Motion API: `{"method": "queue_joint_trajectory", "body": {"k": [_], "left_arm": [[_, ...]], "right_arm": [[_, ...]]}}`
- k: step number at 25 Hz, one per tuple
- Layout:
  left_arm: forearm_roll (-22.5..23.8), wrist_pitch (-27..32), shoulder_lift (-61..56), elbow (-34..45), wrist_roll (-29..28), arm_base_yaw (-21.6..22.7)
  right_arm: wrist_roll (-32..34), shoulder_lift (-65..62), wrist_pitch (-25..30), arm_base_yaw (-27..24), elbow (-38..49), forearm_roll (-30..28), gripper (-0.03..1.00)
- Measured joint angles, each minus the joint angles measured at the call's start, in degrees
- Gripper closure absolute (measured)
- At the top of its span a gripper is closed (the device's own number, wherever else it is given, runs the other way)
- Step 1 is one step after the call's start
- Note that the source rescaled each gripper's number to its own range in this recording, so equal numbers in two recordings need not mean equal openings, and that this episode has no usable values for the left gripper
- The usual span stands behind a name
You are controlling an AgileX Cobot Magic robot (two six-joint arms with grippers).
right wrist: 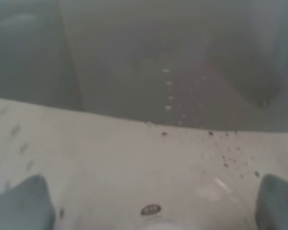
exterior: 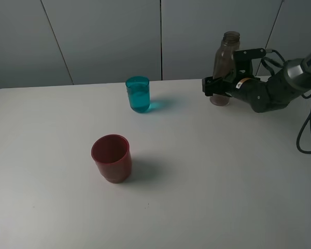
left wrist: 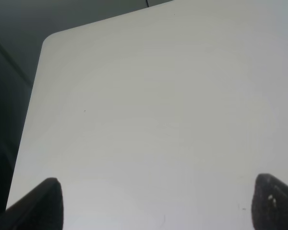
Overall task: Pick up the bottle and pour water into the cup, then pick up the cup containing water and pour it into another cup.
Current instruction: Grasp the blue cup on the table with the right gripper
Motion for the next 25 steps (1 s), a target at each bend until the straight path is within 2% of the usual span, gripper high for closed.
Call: {"method": "queue_joint_trajectory", "body": {"k": [4, 14, 17, 22, 25], "left_arm": [[0.0, 0.0, 0.0, 0.0, 0.0, 0.0], [0.0, 0.0, 0.0, 0.0, 0.0, 0.0], [0.0, 0.0, 0.0, 0.0, 0.0, 0.0], [0.0, 0.0, 0.0, 0.0, 0.0, 0.0], [0.0, 0.0, 0.0, 0.0, -0.26, 0.0]], "right_arm": [[0.0, -3.8, 0.9, 0.0, 3.68, -0.38, -0.03], [-1.81, -16.23, 1.31, 0.0, 19.0, -0.04, -0.03], [-1.57, -20.55, 1.31, 0.0, 22.69, -5.82, -0.03], [3.39, -23.77, 1.34, 2.06, 24.93, -24.66, -0.03], [4.99, -23.77, 1.34, 5.06, 25.07, -28.69, -0.03]]}}
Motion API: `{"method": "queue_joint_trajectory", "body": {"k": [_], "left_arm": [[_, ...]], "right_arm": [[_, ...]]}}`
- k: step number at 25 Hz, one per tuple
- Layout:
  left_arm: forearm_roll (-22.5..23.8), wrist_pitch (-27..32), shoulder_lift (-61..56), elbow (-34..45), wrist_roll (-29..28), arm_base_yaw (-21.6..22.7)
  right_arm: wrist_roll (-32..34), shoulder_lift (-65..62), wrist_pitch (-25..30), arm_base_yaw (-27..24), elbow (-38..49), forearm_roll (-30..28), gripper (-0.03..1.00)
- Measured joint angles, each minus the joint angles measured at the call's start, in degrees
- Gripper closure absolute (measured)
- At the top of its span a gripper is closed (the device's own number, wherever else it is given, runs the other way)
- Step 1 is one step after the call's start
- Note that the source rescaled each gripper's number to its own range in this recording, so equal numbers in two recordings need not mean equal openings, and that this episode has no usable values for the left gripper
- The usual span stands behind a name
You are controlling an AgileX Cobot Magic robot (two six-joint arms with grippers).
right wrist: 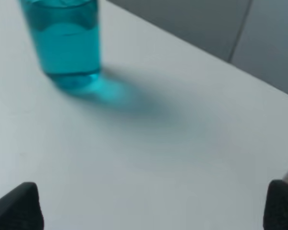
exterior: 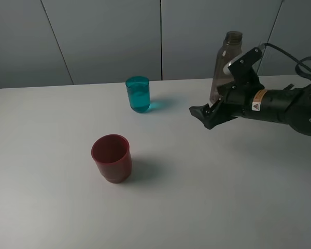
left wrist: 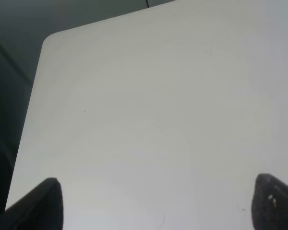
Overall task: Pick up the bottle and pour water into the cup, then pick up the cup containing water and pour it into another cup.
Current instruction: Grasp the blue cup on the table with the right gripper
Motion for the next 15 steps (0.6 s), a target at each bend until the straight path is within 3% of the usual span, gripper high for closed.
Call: {"method": "queue_joint_trajectory", "body": {"k": [3, 15], "left_arm": [[0.0, 0.0, 0.0, 0.0, 0.0, 0.0], [0.0, 0.0, 0.0, 0.0, 0.0, 0.0]], "right_arm": [[0.13, 0.0, -0.37, 3.34, 0.0, 0.52, -0.03], [-3.72, 8.49, -1.59, 15.35, -10.59, 14.33, -0.03]]}}
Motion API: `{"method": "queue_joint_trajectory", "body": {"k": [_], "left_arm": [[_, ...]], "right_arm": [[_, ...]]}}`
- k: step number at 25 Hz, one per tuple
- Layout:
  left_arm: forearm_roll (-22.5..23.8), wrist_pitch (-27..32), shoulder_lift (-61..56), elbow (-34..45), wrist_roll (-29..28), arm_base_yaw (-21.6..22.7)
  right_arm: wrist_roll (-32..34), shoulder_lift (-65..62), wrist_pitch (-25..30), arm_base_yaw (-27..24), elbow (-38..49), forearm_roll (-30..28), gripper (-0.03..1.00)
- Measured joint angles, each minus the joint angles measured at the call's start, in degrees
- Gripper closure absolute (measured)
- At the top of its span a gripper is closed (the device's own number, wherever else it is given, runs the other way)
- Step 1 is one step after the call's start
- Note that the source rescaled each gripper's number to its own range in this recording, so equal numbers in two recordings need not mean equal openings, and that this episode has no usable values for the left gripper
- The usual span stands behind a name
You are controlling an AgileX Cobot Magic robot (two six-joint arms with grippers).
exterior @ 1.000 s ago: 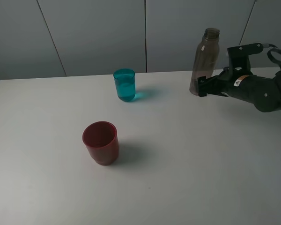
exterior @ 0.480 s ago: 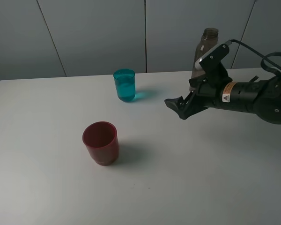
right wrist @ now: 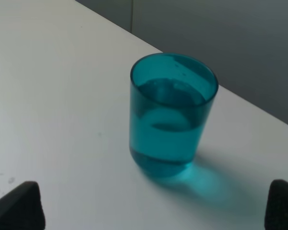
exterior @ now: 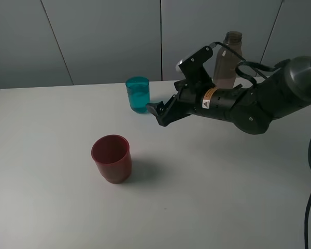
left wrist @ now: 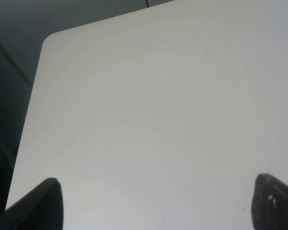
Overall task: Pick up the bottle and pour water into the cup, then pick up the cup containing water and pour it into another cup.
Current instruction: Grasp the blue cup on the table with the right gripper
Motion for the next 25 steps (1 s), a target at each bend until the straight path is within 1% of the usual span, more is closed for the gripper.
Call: {"method": "queue_joint_trajectory", "body": {"k": [3, 8, 18, 25], "left_arm": [[0.0, 0.0, 0.0, 0.0, 0.0, 0.0], [0.0, 0.0, 0.0, 0.0, 0.0, 0.0], [0.0, 0.0, 0.0, 0.0, 0.0, 0.0], [0.0, 0.0, 0.0, 0.0, 0.0, 0.0]], "right_arm": [[0.0, 3.06, 0.0, 1.05, -3.53, 1.55, -0.03], [0.0, 7.47, 0.12, 1.16, -8.06, 2.97, -0.03], [0.0, 14.5, 0.12, 1.57, -13.93, 2.98, -0.03], [0.0, 17.92, -1.34, 1.57, -17.17, 2.98, -0.03]]}}
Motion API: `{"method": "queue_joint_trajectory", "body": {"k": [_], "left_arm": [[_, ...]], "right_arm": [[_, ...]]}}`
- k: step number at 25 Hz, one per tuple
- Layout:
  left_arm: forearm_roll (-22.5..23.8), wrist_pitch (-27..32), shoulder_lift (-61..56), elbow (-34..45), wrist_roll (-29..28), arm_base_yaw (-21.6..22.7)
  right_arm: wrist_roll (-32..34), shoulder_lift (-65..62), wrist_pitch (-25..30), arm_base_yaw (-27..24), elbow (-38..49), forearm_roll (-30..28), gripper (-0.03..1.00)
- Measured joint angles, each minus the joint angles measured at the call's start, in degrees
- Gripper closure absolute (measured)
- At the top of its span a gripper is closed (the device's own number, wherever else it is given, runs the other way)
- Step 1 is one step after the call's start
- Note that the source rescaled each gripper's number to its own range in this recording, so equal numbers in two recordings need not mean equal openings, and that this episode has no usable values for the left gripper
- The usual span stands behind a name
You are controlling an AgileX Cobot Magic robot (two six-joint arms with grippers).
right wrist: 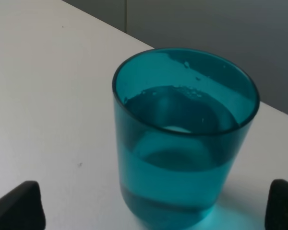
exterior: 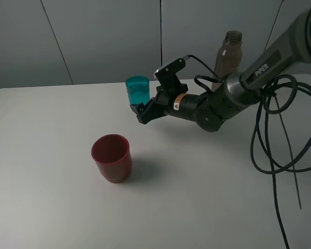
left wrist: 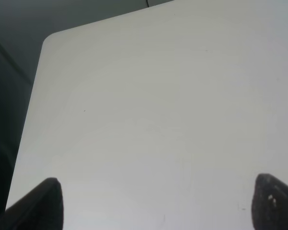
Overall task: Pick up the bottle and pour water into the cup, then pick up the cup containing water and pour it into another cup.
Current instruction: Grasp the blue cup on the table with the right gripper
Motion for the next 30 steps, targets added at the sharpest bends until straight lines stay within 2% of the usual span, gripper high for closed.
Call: {"method": "queue_joint_trajectory", "body": {"k": [19, 30], "left_arm": [[0.0, 0.0, 0.0, 0.0, 0.0, 0.0], [0.0, 0.0, 0.0, 0.0, 0.0, 0.0]], "right_arm": [[0.23, 8.12, -0.22, 0.0, -12.14, 0.0, -0.03], [0.23, 11.59, -0.23, 0.0, -15.79, 0.07, -0.03]]}}
